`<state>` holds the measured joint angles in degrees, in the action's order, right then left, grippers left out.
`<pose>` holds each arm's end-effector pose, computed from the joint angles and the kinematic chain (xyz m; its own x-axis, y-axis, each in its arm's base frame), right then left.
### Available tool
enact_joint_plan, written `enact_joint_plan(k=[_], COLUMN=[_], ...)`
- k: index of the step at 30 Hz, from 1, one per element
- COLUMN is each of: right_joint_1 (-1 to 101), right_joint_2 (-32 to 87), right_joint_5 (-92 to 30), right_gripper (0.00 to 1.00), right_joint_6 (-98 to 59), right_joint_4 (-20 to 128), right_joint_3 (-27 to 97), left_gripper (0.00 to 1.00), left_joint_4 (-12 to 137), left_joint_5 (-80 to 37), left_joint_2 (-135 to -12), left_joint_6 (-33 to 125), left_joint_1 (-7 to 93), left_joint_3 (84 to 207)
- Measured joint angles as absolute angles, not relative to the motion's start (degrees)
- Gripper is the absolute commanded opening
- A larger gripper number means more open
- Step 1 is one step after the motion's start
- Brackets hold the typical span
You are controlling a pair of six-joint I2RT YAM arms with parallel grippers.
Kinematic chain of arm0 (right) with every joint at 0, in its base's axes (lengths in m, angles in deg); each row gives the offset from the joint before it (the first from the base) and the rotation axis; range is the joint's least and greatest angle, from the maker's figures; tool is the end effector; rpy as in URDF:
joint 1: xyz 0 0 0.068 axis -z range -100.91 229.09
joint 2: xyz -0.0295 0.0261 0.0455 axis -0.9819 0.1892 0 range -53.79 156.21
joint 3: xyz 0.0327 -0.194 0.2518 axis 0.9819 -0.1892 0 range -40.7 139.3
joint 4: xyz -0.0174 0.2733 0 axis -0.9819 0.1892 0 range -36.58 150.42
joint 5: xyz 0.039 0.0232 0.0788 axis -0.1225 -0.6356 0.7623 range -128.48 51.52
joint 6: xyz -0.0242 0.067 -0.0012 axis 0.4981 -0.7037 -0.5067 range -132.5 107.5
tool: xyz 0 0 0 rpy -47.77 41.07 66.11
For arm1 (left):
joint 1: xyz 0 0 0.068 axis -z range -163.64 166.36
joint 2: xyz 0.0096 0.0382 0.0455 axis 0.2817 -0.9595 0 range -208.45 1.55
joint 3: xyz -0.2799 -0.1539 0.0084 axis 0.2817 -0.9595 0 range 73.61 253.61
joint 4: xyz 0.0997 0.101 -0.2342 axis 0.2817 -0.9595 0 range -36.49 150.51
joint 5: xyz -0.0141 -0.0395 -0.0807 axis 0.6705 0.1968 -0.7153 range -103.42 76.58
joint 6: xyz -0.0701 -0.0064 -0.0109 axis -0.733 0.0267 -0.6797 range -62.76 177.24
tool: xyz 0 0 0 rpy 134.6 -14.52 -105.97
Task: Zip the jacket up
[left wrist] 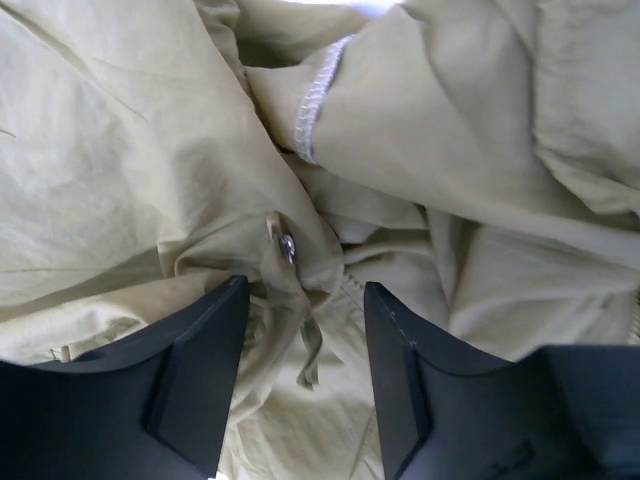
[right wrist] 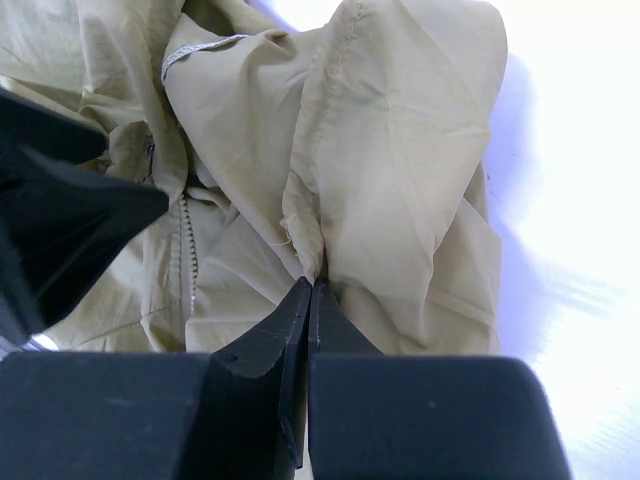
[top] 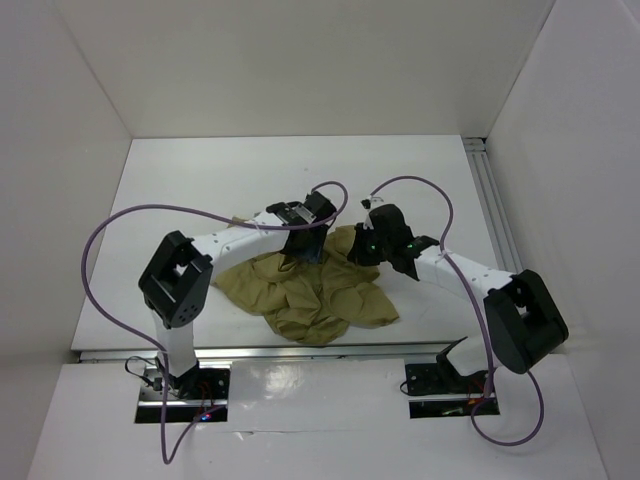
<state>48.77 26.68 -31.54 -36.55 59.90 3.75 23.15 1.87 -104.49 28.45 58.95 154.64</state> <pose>0.2640 0.1626 0.2287 -0.7680 0.0195 -0.6401 -0.2903 0.8804 0.3751 0.3242 -0.2769 0.2429 -0.8427 0.1436 -0.5189 0.1791 0.9837 -0.0186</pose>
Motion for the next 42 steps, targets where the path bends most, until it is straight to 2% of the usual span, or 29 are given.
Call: enact_joint_plan(k=[13, 17, 22, 29, 42], right_joint_1=[49.14, 49.14, 49.14, 49.14, 49.14], right_joint_2=[26.68, 26.68, 26.68, 26.68, 26.68], right_joint_5=[-30.73, -30.69, -30.28, -29.73, -28.72], right_gripper=[0.00, 0.00, 0.00, 0.00, 0.00], right_joint_6=[-36.69, -36.64, -36.64, -36.64, -36.58], right_joint_4=[59.90, 59.90, 59.90, 59.90, 59.90], right_joint_3=[3.75, 3.75, 3.75, 3.75, 3.75], left_gripper=[0.43, 0.33, 0.33, 0.47, 0.41], left_joint_4=[22.38, 22.32, 21.95, 21.68, 21.18], left_joint_5=[6.81, 7.33, 7.33, 6.74, 4.75], left_joint_2=[-108.01, -107.98, -108.01, -107.98, -105.54], left_joint_6=[26.57, 25.91, 25.52, 25.50, 24.97], left_joint_1=[58.95, 58.95, 58.95, 58.93, 57.51], left_joint_3=[155.47, 155.47, 155.52, 155.91, 155.91])
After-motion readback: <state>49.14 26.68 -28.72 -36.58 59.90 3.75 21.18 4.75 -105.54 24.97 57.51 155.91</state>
